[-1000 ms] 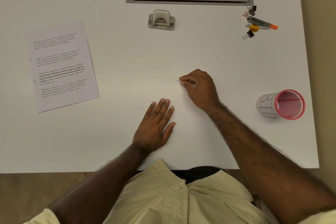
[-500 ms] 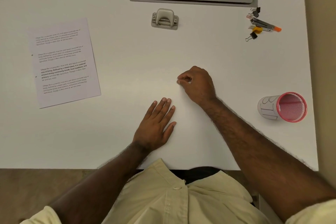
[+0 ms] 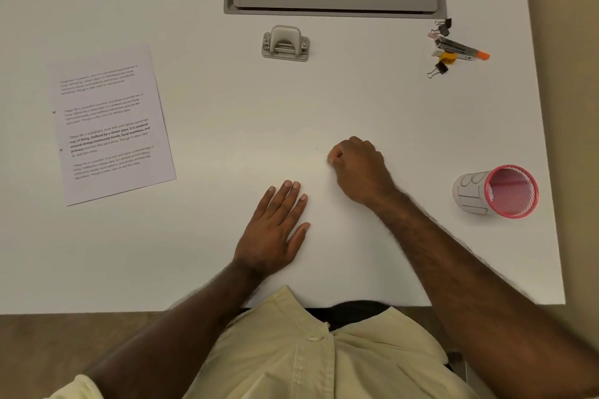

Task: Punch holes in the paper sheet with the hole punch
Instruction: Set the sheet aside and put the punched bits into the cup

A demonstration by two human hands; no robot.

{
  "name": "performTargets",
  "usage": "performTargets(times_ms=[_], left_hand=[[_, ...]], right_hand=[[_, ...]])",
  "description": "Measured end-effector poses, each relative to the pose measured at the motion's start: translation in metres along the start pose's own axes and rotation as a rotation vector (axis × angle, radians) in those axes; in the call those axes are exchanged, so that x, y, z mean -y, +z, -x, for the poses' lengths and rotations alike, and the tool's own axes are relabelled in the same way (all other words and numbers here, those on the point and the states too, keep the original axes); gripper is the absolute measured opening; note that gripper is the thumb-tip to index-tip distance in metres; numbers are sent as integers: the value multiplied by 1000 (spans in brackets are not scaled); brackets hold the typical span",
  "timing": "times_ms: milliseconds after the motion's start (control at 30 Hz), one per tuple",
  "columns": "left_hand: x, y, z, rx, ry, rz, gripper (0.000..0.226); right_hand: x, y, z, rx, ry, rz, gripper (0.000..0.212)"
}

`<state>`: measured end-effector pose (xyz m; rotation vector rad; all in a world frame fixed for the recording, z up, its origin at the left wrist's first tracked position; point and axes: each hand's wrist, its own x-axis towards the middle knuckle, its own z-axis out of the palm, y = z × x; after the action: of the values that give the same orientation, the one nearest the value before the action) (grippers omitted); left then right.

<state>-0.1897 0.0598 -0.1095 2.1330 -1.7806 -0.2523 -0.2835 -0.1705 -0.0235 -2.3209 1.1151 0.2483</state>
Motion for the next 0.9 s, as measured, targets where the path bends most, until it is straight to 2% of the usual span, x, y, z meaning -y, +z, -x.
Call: performTargets(times_ms=[133, 233, 367, 533, 767, 900], left_hand=[[0, 0, -1, 2, 5, 6, 62], [0, -2, 0, 6, 7, 6, 61], [-2, -7, -1, 38, 1, -4, 61], [-3, -7, -2, 38, 13, -7, 62], [-1, -7, -1, 5, 36, -13, 60], [-2, -9, -1, 42, 29, -32, 61]], right_hand=[[-21, -31, 22, -69, 32, -310, 47], [-36, -54, 47, -153, 98, -431, 24], [-60, -87, 78, -333, 149, -506, 13], [-100, -117, 112, -470, 274, -443, 15], [-143, -123, 135, -522, 493, -362, 19], [-156, -121, 143, -549, 517, -306, 22]])
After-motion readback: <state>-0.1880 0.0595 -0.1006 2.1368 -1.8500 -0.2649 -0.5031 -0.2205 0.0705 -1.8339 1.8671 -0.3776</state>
